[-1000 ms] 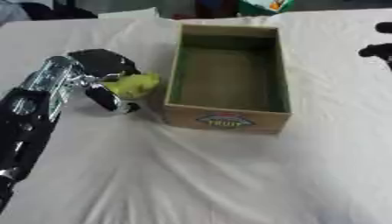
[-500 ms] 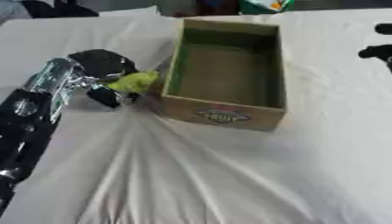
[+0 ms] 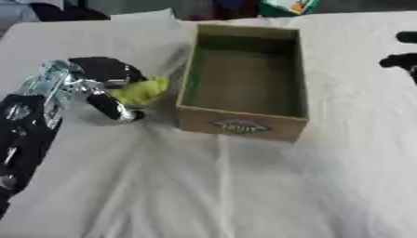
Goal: Pick up objects on the table and place them in the box.
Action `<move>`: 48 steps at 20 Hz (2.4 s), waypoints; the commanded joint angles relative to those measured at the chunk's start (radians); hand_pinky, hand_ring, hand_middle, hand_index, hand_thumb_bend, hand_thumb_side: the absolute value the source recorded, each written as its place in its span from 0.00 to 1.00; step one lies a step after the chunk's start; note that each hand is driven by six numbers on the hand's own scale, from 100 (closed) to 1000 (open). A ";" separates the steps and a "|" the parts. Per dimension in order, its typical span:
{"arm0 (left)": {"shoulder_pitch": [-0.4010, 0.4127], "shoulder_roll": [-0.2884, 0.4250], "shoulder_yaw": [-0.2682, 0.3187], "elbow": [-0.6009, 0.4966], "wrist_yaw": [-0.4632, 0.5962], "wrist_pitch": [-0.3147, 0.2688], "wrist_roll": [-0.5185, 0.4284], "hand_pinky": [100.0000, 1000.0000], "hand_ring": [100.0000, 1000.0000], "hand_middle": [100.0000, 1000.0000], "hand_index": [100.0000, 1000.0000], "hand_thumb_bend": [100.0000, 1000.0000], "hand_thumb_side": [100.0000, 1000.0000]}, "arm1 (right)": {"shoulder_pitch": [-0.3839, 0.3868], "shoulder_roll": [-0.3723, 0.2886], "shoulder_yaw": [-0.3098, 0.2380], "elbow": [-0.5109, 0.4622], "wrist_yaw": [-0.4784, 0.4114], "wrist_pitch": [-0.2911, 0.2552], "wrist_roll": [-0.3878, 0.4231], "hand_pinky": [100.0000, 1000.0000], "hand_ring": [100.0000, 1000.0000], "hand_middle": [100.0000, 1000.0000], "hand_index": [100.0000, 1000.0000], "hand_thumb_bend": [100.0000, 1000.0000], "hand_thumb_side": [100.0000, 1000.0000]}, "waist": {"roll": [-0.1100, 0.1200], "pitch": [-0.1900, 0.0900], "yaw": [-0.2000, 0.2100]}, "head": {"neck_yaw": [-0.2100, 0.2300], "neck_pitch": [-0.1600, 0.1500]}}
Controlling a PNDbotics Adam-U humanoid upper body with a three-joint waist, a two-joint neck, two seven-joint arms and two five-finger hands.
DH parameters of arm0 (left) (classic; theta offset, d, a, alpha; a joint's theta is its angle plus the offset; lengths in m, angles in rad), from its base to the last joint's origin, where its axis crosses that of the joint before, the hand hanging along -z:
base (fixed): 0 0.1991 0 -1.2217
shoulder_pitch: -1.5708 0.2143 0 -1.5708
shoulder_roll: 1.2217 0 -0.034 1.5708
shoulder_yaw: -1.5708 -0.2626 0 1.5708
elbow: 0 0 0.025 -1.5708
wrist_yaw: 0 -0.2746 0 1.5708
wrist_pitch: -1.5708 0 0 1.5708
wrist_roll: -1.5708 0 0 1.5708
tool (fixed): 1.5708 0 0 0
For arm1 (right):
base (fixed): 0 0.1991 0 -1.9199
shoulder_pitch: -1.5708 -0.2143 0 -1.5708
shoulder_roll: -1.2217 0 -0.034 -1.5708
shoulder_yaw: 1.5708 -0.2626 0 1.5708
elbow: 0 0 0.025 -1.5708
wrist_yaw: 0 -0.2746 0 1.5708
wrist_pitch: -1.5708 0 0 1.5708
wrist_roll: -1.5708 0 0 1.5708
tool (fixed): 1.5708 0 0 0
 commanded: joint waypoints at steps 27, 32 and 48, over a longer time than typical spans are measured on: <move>-0.020 -0.005 -0.002 -0.004 -0.222 -0.007 0.179 0.46 0.62 0.49 0.68 0.00 0.59 | -0.008 0.000 0.003 -0.020 -0.010 -0.003 0.012 0.79 0.57 0.71 0.95 0.00 0.70 | -0.007 -0.007 -0.012 | 0.020 -0.021; -0.020 0.005 -0.006 -0.037 -0.214 -0.007 0.183 0.42 0.57 0.45 0.67 0.00 0.28 | -0.007 0.000 0.002 -0.020 -0.009 -0.003 0.011 0.79 0.57 0.71 0.95 0.00 0.70 | -0.006 -0.010 -0.008 | 0.012 -0.014; -0.001 0.058 0.009 -0.198 -0.037 -0.029 0.077 0.46 0.61 0.51 0.74 0.00 0.45 | 0.006 0.005 -0.001 -0.020 -0.006 0.001 0.008 0.79 0.57 0.70 0.95 0.00 0.70 | -0.010 -0.034 0.016 | -0.023 -0.006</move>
